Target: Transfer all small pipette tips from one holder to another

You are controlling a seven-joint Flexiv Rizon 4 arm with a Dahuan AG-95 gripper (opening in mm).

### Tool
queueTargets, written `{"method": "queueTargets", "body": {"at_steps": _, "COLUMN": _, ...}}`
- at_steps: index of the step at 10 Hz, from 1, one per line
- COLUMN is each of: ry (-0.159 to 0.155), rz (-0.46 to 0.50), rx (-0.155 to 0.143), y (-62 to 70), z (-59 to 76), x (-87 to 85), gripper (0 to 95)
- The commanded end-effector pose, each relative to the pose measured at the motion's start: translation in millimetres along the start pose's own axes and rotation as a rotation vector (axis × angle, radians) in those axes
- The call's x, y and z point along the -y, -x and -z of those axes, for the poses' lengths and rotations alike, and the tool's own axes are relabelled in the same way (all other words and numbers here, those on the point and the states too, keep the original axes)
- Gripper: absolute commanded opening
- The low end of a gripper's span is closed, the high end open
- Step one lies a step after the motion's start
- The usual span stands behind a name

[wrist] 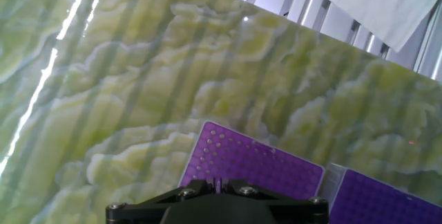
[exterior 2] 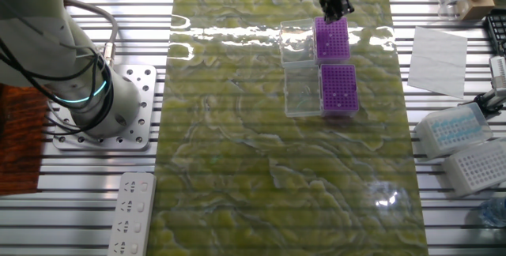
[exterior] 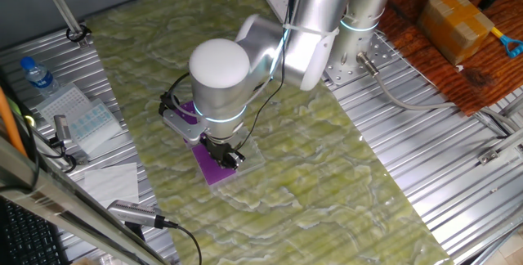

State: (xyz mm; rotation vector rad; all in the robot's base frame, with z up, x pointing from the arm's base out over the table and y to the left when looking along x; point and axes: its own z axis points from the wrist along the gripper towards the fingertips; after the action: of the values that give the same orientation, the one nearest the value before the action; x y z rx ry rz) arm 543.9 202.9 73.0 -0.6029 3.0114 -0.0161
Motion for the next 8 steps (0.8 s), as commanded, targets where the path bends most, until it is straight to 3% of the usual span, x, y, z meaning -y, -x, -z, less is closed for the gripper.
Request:
{"method": "queueTargets", "body": {"at_steps": 1, "ry": -0.002, "rz": 0.000, "rx": 0.002, "y": -0.5, "z": 0.5, "x": -0.3, "gripper": 0.0}}
{"method": "queueTargets", "body": {"at_steps": 8, "ry": -0.004, "rz": 0.017, "rx": 0.008, "y": -0.2, "z": -5.4, "x": -2.1, "gripper": 0.0}}
